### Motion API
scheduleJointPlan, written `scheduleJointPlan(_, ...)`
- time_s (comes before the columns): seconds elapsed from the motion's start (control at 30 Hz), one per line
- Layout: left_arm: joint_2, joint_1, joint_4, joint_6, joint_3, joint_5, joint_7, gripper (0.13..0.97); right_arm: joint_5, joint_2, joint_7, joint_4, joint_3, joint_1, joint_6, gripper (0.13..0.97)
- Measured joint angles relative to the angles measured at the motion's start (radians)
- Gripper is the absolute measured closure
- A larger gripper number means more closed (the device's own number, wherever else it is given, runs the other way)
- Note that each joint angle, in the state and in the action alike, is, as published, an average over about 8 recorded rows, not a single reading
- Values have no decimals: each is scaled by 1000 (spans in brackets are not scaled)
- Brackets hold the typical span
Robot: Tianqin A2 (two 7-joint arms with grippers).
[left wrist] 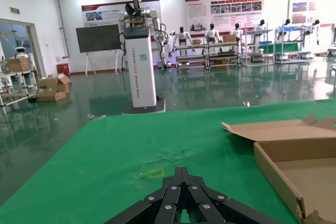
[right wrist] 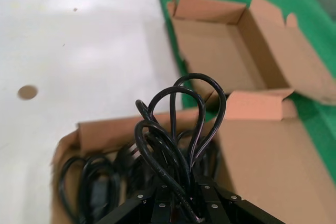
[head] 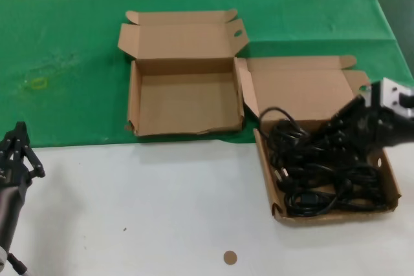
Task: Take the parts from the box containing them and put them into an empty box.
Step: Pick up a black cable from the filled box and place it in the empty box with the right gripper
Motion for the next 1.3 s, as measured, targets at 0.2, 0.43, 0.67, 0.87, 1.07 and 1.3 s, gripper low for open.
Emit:
scheduleJointPlan(0.2, 0, 0, 0, 0, 0, 0, 0, 953, -39, -79, 2, -41, -23, 84, 8, 894)
scheduleJointPlan(0.43, 0, 0, 0, 0, 0, 0, 0, 953, -94, -212, -9, -135, -66, 194, 36, 895)
scheduleJointPlan(0.67, 0, 0, 0, 0, 0, 0, 0, 953, -133, -356, -39, -279, -109, 301, 73, 896)
scheduleJointPlan(0.87, 0, 0, 0, 0, 0, 0, 0, 953, -151, -461, -68, -400, -137, 371, 100, 896)
scheduleJointPlan(1.07, 0, 0, 0, 0, 0, 0, 0, 953, -160, -538, -103, -508, -153, 421, 127, 897)
scheduleJointPlan(1.3, 0, 0, 0, 0, 0, 0, 0, 953, -157, -608, -157, -639, -161, 466, 162, 898)
